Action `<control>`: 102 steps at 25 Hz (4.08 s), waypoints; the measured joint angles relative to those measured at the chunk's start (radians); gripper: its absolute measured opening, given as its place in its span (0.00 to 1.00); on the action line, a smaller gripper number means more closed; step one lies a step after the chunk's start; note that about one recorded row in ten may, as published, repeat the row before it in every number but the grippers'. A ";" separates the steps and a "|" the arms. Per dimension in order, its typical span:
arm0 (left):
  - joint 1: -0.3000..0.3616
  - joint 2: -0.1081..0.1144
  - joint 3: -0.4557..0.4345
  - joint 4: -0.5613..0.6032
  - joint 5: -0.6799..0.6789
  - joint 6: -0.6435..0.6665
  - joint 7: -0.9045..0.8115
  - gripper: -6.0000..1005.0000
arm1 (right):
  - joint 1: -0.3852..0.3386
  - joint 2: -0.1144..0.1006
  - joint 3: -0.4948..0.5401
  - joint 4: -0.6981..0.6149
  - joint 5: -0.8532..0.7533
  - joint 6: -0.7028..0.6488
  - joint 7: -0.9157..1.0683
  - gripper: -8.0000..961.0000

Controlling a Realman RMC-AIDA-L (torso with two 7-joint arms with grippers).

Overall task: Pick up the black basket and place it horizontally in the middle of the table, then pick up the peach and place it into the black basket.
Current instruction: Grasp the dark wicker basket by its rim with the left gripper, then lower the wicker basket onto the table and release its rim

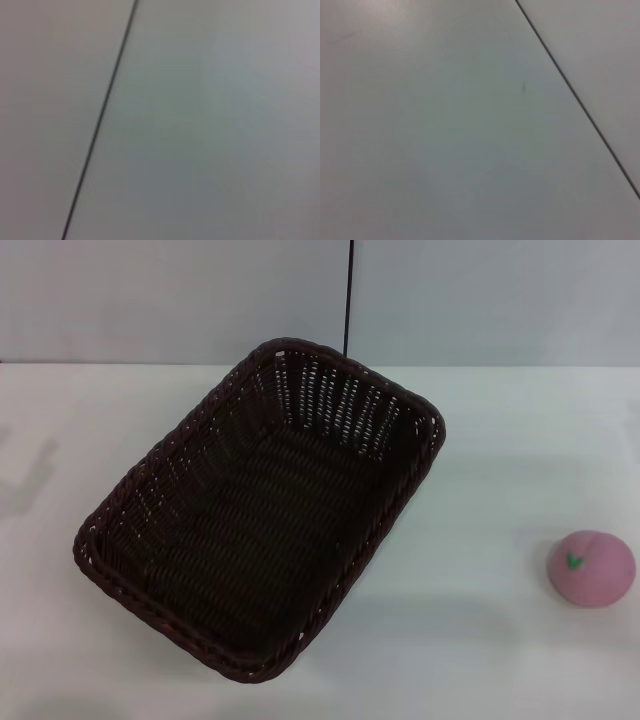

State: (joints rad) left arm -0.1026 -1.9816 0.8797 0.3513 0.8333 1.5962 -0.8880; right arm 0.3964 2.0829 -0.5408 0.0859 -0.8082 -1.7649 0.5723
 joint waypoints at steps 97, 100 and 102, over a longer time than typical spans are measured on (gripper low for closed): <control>-0.361 -0.091 0.765 1.298 1.738 -0.167 -0.735 0.23 | -0.066 -0.004 0.041 -0.047 0.000 0.024 0.019 0.76; -0.349 -0.091 0.795 1.301 1.734 -0.175 -0.677 0.23 | -0.067 -0.004 0.041 -0.046 0.000 0.025 0.020 0.76; -0.344 -0.091 0.803 1.302 1.733 -0.178 -0.649 0.23 | -0.067 -0.004 0.041 -0.046 0.000 0.026 0.020 0.76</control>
State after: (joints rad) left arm -0.4462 -2.0724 1.6828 1.6531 2.5659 1.4186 -1.5372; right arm 0.3297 2.0785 -0.5001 0.0399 -0.8078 -1.7392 0.5921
